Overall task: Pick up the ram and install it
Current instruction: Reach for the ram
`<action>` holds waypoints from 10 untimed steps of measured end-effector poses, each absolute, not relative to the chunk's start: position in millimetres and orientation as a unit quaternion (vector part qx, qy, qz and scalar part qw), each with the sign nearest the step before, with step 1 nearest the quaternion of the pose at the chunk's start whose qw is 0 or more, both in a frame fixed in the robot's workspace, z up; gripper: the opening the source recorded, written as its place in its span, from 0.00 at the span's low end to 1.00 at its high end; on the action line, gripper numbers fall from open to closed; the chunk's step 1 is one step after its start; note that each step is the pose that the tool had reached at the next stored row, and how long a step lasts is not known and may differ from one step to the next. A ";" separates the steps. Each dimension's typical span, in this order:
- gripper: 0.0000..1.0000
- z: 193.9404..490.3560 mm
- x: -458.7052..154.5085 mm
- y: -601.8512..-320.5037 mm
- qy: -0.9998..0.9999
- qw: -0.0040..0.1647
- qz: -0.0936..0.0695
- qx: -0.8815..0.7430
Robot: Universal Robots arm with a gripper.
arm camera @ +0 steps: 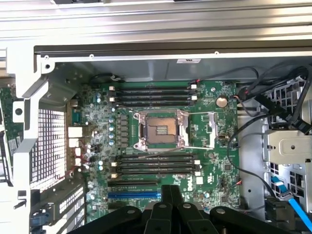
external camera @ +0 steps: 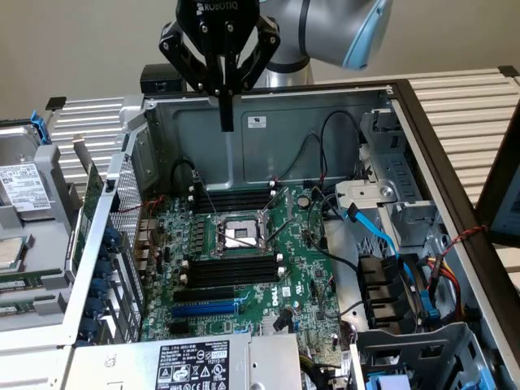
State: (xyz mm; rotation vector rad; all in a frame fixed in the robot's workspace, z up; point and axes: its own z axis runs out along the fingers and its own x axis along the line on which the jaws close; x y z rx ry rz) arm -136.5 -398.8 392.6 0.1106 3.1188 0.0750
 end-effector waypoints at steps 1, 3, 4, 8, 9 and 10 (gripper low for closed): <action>0.11 392.6 -140.3 -398.8 0.999 0.009 0.024 0.035; 0.11 392.6 -146.5 -398.8 0.999 0.005 0.024 0.036; 0.11 392.5 -148.5 -398.8 0.999 0.002 0.024 0.036; 0.11 392.4 -156.2 -398.8 0.999 -0.012 0.023 0.036; 0.11 392.2 -158.8 -398.8 0.999 -0.016 0.023 0.037; 0.11 392.0 -161.7 -398.8 0.999 -0.020 0.023 0.037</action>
